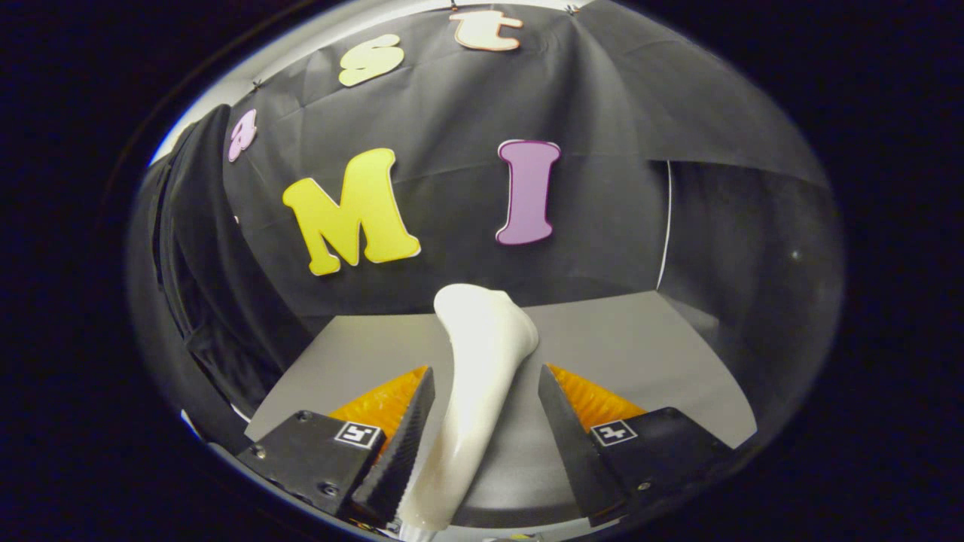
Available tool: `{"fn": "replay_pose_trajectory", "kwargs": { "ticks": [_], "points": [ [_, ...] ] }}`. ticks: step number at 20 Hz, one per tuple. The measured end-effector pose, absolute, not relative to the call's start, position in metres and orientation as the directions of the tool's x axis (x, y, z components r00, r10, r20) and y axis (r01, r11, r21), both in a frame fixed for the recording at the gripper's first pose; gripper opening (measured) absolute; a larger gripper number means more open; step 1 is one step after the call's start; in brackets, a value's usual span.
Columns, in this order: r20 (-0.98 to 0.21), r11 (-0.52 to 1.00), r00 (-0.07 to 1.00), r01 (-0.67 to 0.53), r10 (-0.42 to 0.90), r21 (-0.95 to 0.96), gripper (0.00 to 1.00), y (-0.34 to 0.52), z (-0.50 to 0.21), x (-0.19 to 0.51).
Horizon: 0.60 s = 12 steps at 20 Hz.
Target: Iron the clothes twice with a garment steamer, once on the left side and once on the right side.
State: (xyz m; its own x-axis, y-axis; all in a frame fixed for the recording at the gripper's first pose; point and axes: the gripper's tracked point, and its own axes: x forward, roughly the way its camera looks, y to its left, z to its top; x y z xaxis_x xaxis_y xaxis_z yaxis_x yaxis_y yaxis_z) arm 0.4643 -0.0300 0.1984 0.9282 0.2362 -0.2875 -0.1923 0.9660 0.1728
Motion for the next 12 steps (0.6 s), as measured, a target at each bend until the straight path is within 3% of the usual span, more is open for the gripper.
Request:
{"fn": "replay_pose_trajectory", "kwargs": {
  "ticks": [7,12],
  "points": [
    [-0.389,0.952,0.876,-0.213,0.285,0.218,0.69,-0.015,0.170,0.475],
    [-0.401,0.952,0.880,-0.155,0.255,0.265,0.56,-0.016,0.172,0.476]
  ]
}}
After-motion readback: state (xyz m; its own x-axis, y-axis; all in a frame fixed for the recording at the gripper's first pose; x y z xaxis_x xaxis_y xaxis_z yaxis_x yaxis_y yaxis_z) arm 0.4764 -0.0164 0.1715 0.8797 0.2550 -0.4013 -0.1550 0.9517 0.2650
